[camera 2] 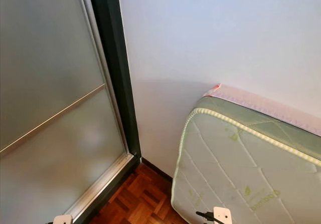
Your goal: Clean up the room
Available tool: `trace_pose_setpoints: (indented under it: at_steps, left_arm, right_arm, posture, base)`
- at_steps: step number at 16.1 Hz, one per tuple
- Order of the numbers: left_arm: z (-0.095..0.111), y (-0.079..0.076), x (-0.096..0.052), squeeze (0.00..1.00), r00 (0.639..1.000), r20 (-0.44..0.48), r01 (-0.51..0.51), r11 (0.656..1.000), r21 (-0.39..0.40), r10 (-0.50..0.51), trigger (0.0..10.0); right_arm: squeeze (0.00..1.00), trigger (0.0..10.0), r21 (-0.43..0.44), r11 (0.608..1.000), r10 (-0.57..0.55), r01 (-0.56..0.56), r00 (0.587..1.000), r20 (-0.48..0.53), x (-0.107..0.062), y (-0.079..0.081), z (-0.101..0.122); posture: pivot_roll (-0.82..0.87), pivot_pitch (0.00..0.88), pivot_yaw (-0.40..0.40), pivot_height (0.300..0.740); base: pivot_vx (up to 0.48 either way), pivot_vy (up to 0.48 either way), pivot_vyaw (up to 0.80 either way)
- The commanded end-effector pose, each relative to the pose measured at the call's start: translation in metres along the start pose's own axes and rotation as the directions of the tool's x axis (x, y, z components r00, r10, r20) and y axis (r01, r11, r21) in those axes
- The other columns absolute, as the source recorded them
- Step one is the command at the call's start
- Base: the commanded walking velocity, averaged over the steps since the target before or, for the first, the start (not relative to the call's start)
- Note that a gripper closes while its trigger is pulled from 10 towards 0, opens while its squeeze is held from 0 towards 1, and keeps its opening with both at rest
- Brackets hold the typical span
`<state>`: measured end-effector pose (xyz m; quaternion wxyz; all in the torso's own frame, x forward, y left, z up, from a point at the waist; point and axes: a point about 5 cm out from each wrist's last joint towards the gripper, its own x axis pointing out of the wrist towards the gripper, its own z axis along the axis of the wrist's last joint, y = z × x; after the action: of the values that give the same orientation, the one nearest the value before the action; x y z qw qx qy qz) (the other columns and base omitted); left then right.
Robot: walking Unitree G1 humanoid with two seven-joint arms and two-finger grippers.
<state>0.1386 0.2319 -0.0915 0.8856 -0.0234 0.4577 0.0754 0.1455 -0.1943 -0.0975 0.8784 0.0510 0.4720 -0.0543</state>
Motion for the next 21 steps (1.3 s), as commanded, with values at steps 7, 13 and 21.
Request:
trace_pose_setpoints:
  at_steps: [7, 13, 21]
  left_arm:
    - [0.053, -0.039, 0.017, 0.00, 0.999, 0.038, 0.031, 0.992, -0.125, -0.026, 10.0]
    - [0.052, -0.029, 0.016, 0.00, 0.999, 0.033, 0.026, 0.996, -0.086, -0.023, 10.0]
    - [0.051, -0.029, 0.016, 0.00, 0.998, 0.032, 0.044, 0.999, 0.005, -0.045, 10.0]
  right_arm:
    - [0.00, 10.0, 0.018, 1.000, -0.017, 0.017, 0.999, -0.046, -0.001, -0.046, 0.030]
    - [0.00, 10.0, 0.012, 0.999, -0.031, 0.032, 0.998, -0.061, -0.001, -0.046, 0.026]
    - [0.00, 10.0, 0.015, 0.999, -0.034, 0.035, 0.997, -0.072, -0.002, -0.046, 0.021]
  posture:
    - [0.13, 0.000, -0.113, 0.740]
    - [0.14, 0.000, -0.098, 0.740]
    - [0.15, 0.000, -0.090, 0.740]
  base:
    - [0.000, 0.000, -0.46]
    - [0.000, 0.000, -0.78]
    - [0.000, 0.000, -0.78]
